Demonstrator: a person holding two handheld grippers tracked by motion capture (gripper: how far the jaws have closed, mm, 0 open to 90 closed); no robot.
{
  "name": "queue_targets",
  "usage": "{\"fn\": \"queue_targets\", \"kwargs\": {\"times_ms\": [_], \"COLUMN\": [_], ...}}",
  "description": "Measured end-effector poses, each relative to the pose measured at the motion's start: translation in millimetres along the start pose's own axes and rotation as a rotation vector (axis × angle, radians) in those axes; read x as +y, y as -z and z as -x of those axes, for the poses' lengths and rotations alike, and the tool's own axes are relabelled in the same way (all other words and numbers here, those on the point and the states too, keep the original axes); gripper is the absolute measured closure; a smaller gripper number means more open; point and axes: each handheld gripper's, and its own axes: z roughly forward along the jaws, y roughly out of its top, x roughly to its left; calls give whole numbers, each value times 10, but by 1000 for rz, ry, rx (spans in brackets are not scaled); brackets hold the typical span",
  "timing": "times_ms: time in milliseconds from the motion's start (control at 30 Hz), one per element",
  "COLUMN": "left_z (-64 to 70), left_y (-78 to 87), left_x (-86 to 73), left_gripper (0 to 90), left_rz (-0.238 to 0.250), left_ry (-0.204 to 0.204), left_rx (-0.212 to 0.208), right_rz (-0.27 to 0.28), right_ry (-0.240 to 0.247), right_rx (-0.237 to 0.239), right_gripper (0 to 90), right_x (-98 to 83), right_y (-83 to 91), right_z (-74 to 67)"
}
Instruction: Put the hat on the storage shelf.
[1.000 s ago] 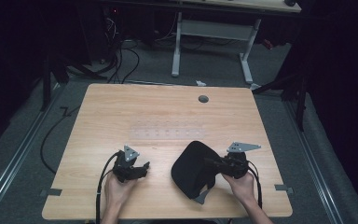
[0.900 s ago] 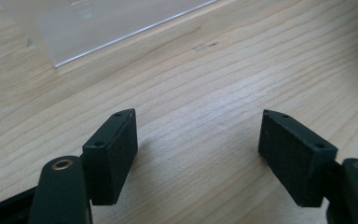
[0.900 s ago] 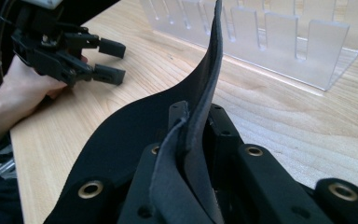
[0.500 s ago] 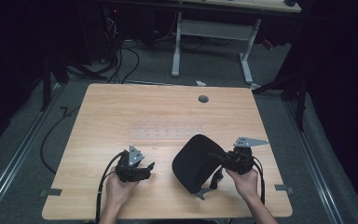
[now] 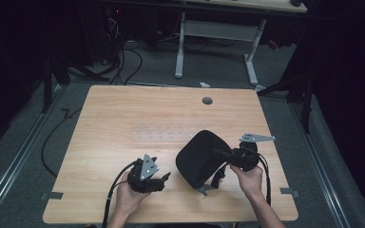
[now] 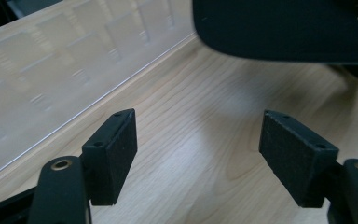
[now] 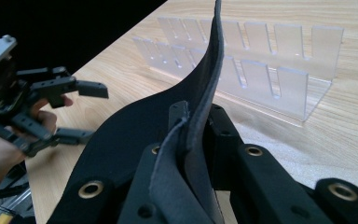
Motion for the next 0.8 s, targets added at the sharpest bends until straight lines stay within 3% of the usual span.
{"fn": "queue_targets", "kwargs": {"times_ms": [167,300,800], "left_z": [88,187,258], "left_y": [-23,-79,-120], "left_x": [9,-17,35], "left_gripper": [279,268,269], "left_rz": [-4,-17,-9], "left_ry": [-8,-58,-59], "left_rx": [-31,-42,-64], "right_rz": [-4,-14,-42], "right_ry": [-23,-42,-32], "right_rx": [4,13,-19], "right_gripper": [827,827,825], "right_x": [27,49,127], "right_y": [-36,-105,-236], "right_z": [11,5,-84]}}
